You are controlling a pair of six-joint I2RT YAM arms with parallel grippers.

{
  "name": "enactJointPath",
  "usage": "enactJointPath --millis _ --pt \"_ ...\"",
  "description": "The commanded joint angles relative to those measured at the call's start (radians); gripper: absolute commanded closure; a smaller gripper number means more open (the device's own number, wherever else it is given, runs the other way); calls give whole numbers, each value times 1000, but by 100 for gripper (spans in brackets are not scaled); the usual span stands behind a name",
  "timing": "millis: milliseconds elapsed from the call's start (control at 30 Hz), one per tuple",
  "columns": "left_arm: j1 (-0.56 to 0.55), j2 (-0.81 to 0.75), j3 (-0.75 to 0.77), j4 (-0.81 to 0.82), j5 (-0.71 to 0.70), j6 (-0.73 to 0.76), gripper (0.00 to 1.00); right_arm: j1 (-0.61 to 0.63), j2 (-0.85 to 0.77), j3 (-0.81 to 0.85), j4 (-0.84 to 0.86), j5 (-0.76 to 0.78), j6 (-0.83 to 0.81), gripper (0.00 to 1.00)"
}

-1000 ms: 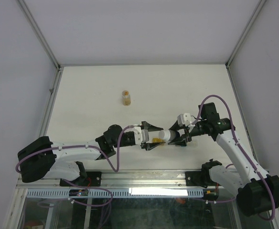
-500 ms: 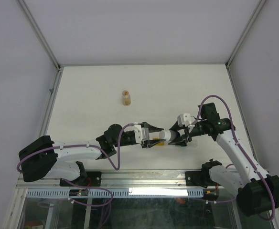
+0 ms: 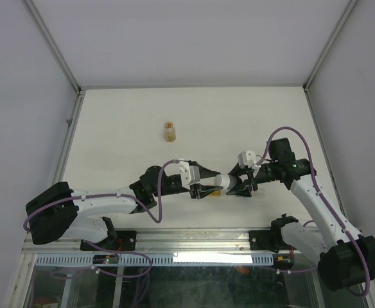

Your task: Sort the pills into containers

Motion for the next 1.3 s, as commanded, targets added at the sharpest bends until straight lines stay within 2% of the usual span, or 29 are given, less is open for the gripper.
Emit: enactJointPath --millis 0,167,300,467,800,900,1000,1067,1133,1167,1267 --pt "-5 0 12 126 -63 -140 100 14 -11 14 115 -47 85 49" --pt "-5 9 2 175 -82 -184 100 18 -5 17 164 -72 168 33" --pt "-5 15 16 161 -87 -197 100 27 -2 19 172 -87 184 29" --pt "-6 5 10 157 -122 -218 100 29 -12 21 185 -84 204 31" --pt "-7 13 9 185 -150 -257 100 38 -14 13 246 -66 280 50" --pt "-7 11 3 204 -146 -275 100 38 -13 18 250 -67 289 62" --pt "-7 11 -6 229 -142 -299 100 39 -12 23 246 -76 293 82" --pt "-7 8 -8 234 -134 -311 79 39 -12 31 238 -83 296 98" --pt "-7 3 -14 243 -115 -315 61 37 -12 38 228 -85 295 100" --pt "-7 -5 -18 246 -107 -313 48 38 -12 39 226 -84 293 100" --pt "-6 -45 -42 234 -87 -275 23 37 -12 41 200 -75 262 100"
